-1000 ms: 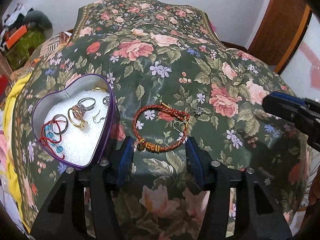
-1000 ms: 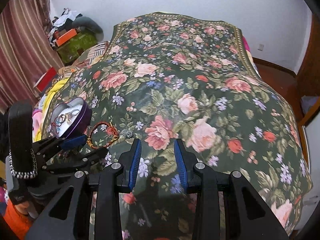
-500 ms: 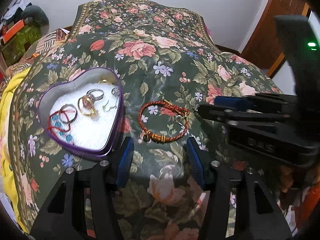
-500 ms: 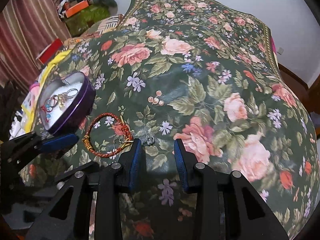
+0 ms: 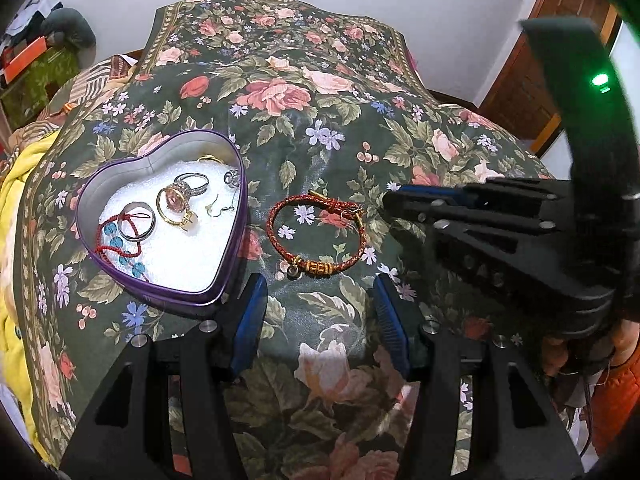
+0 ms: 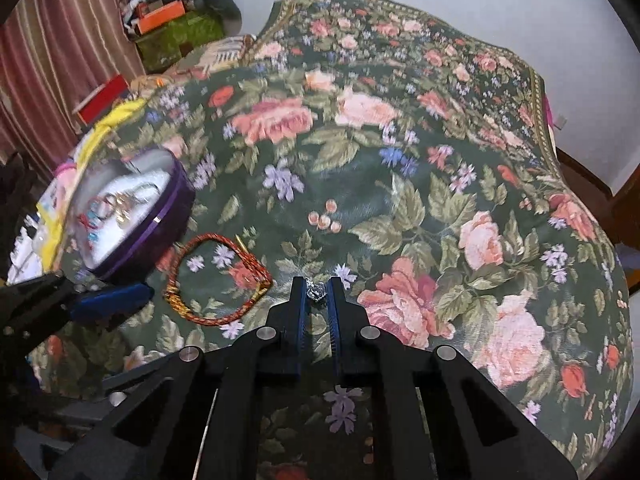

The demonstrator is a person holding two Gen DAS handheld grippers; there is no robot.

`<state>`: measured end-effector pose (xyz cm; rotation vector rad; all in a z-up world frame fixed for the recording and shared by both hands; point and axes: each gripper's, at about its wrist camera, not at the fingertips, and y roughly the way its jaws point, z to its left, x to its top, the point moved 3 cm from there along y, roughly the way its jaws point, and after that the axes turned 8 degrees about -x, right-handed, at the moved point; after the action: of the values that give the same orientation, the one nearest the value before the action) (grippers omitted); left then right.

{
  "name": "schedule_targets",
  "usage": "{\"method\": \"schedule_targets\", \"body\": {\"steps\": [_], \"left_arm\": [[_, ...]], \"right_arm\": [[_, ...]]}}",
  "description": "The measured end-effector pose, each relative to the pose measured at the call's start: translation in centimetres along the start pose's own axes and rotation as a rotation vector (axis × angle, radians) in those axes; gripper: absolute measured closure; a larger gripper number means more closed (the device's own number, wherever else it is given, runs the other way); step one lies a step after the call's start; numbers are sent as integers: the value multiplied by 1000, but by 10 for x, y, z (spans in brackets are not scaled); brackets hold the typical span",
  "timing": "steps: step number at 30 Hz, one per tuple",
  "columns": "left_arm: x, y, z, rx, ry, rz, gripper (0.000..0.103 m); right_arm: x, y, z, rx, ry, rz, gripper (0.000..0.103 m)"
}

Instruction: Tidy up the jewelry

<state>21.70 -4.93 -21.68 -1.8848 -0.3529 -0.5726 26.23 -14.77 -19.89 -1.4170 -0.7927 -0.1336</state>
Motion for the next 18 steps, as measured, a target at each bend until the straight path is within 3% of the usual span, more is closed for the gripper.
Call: {"method": "schedule_targets", "body": {"steps": [7,11,13,18], "left_arm": [[6,7,-5,-19,-11,18,49],[13,16,-6,2,-8,21,49],[16,20,-8,5,-2,25,44],[22,29,-15,40,21,26,43]], "right_arm": [[4,-38,-14,26,66,-95,94],[10,-61,-28,31,103,-159,94],[11,-70,-34,27,118,-187,94],[7,-81,-45,28,152,-211,94]]}}
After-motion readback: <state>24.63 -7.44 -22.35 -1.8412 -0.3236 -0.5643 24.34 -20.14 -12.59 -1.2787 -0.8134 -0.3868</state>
